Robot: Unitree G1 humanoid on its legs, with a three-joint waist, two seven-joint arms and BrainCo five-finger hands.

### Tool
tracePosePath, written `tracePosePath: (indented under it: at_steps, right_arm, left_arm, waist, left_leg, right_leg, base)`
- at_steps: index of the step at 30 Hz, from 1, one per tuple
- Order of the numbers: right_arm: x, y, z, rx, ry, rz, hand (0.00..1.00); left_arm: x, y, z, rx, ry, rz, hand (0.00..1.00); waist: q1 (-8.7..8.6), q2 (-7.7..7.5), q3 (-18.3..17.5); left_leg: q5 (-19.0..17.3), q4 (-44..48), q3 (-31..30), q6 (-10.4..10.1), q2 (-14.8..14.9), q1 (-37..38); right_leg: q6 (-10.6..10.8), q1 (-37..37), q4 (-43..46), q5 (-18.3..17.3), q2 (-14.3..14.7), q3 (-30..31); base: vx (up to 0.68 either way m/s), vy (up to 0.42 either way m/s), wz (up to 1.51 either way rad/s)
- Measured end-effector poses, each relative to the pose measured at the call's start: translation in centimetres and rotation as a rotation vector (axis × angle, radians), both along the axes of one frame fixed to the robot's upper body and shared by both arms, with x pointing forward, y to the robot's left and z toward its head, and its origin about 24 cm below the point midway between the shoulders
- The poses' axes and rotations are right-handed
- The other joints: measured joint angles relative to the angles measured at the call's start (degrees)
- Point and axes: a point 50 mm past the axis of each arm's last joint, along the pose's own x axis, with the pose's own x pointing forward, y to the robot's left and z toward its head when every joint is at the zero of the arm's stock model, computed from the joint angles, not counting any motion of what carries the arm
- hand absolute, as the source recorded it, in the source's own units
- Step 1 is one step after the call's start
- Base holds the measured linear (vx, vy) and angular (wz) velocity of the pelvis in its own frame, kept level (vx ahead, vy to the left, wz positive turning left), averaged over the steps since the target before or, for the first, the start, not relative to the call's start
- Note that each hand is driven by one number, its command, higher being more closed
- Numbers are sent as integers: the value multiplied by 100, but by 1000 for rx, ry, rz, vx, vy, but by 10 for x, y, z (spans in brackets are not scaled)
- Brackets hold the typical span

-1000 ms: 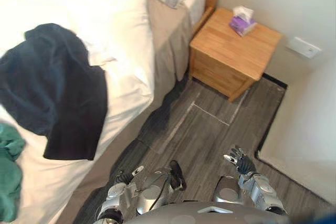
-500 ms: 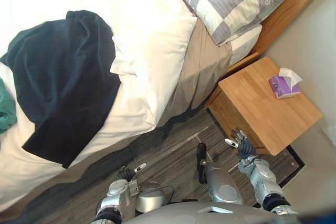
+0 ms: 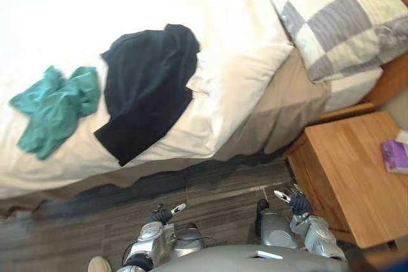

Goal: Tidy the bed and pick cloth on bed and put in laundry

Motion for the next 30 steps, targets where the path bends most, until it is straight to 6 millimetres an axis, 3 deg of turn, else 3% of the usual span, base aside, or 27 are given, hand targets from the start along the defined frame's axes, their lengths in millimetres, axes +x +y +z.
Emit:
tracePosePath:
  at_steps: [4,8,9,11,15,16,17,20,23,27,30]
  right_arm:
    - [11,-37,21,-98,-97,-209,0]
    - [40,-60,52,-204,-218,-236,0]
    - [60,-69,74,-261,-305,-233,0]
    - [74,-76,91,-312,-364,-219,0]
    - [119,-91,154,-488,-549,-156,0]
    - [138,-89,183,-575,-621,-92,0]
    - [145,-87,193,-608,-643,-64,0]
    - [178,-70,250,-753,-779,83,0]
    - [197,-51,283,-865,-847,193,0]
    - [208,-43,318,-977,-897,263,0]
    - [216,-30,354,-1056,-967,296,0]
  left_arm:
    - [-7,1,-2,12,25,-26,0]
    - [-12,7,-3,22,51,-52,0]
    - [-15,12,-2,41,66,-65,0]
    - [-17,16,-2,51,78,-71,0]
    - [-22,23,-2,68,102,-92,0]
    - [-22,25,-2,71,103,-93,0]
    - [-22,26,-2,71,104,-93,0]
    - [-18,30,0,74,104,-89,0]
    - [-18,34,1,82,110,-77,0]
    - [-8,36,4,81,80,-58,0]
    - [3,38,8,83,43,-41,0]
  waist:
    - [20,-58,-125]
    - [40,-179,-253]
    - [25,-204,-291]
    - [25,-223,-280]
    - [27,-233,-252]
    - [34,-244,-224]
    - [42,-248,-212]
    - [89,-317,-31]
    - [137,-335,177]
    - [343,-273,499]
    - [381,-233,760]
  left_leg:
    - [202,-452,60,-78,-26,85]
    - [243,-649,94,-105,-121,206]
    - [297,-769,138,-106,-150,236]
    - [341,-850,175,-106,-168,270]
    - [378,-932,211,-116,-194,275]
    - [382,-933,217,-124,-192,259]
    - [383,-933,222,-125,-188,249]
    - [414,-932,225,-145,-178,156]
    - [443,-931,206,-130,-176,40]
    - [493,-929,150,-106,-196,-155]
    - [620,-927,50,-100,-199,-458]
  right_leg:
    - [49,202,-200,32,50,-94]
    - [97,352,-425,193,44,31]
    - [91,382,-542,321,50,57]
    - [71,390,-612,387,55,87]
    - [-10,404,-716,520,57,104]
    - [-28,404,-747,549,62,102]
    - [-27,404,-769,560,67,102]
    - [-37,342,-817,596,78,89]
    - [-40,319,-927,683,79,37]
    - [-42,253,-1047,771,57,-65]
    - [-102,82,-1069,841,36,-211]
  base:
    - [0,25,50]
    - [31,72,6]
    - [55,55,-4]
    - [41,40,-6]
    - [9,8,-1]
    - [0,0,0]
    - [0,0,0]
    - [0,0,0]
    - [-1,-6,9]
    - [12,3,15]
    - [5,-7,33]
